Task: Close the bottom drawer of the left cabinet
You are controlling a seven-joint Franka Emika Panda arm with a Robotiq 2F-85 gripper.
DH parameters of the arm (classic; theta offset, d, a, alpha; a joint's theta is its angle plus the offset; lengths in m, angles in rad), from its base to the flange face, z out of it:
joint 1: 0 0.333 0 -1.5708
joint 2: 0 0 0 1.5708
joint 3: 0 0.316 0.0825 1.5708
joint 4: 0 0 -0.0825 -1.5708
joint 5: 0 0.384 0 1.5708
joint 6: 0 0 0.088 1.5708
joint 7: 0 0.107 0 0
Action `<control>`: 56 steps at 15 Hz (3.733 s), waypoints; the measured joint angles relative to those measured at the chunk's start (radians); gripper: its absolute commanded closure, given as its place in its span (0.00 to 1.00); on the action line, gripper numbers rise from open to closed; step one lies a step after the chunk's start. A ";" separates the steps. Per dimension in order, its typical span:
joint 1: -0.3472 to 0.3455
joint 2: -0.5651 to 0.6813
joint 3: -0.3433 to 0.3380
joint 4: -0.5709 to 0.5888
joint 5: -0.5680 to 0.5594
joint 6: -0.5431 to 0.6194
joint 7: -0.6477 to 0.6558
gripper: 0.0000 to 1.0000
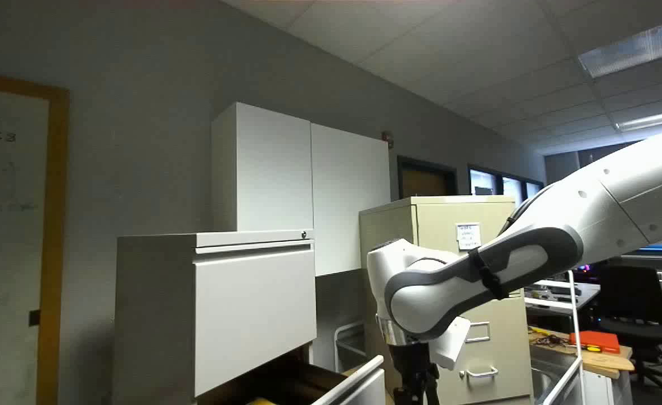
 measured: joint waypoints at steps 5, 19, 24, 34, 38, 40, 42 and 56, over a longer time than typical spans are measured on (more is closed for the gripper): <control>0.000 -0.001 0.000 0.003 0.000 0.002 0.000 0.00; -0.001 0.026 -0.042 0.007 0.017 0.059 0.007 0.57; -0.002 0.074 -0.077 0.025 0.095 0.163 0.011 0.93; 0.009 0.102 -0.072 0.097 0.255 0.329 0.112 1.00; 0.020 0.122 -0.038 0.134 0.256 0.340 0.165 1.00; 0.024 0.144 -0.025 0.150 0.255 0.340 0.181 1.00; 0.026 0.173 -0.015 0.167 0.253 0.340 0.194 1.00; 0.032 0.362 -0.007 0.348 0.306 0.284 0.209 1.00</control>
